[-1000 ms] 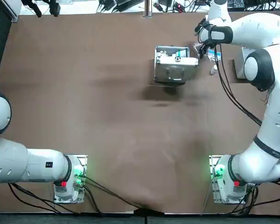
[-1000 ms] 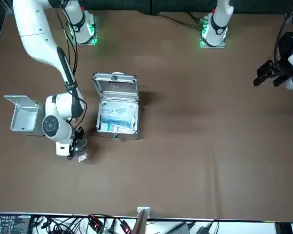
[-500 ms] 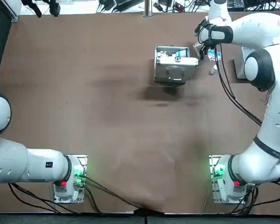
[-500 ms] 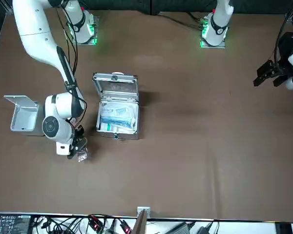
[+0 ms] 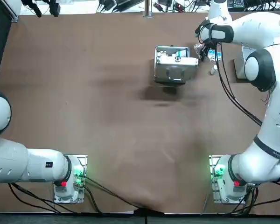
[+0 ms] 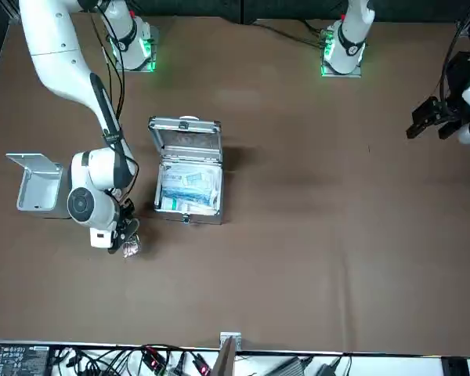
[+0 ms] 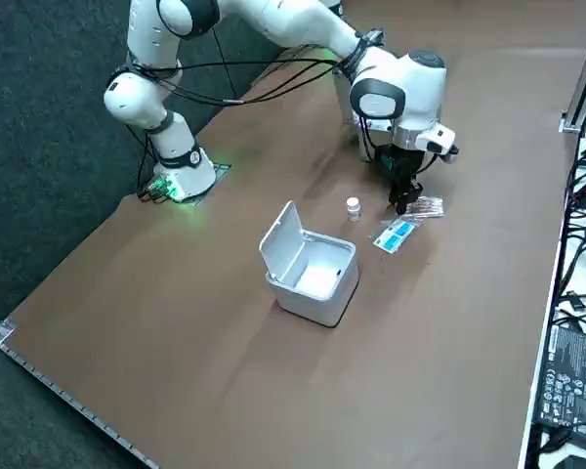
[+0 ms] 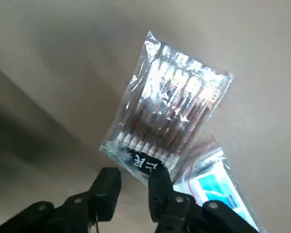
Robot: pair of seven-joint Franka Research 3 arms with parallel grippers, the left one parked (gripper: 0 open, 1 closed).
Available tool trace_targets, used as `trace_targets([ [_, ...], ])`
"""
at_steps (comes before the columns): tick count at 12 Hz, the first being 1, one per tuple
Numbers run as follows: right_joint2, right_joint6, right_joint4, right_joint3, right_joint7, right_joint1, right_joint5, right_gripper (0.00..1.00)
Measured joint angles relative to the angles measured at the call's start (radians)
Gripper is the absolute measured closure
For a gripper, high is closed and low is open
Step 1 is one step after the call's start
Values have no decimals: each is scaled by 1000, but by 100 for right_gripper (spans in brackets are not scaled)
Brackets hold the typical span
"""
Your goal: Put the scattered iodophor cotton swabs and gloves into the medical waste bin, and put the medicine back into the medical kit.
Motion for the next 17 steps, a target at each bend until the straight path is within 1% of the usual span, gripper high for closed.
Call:
trace_targets([
  [1, 0, -1, 0, 0, 0, 0, 0, 61],
  [2, 0, -2, 0, 0, 0, 0, 0, 69],
  [4, 0, -4, 0, 0, 0, 0, 0, 72],
  [5, 0, -5, -1, 0, 0, -1, 0, 82],
  [6, 0, -6, -1, 0, 0, -1, 0, 83],
  [7, 0, -7, -1, 0, 0, -1, 0, 87],
  [8, 0, -7, -1, 0, 1, -1, 0, 97],
  [12, -3, -6, 4, 0, 6, -1, 11, 99],
  [14, -28, -15, 27, 0, 9, -2, 68, 99],
  [17, -67, -102, 76, -2, 9, -6, 111, 99],
])
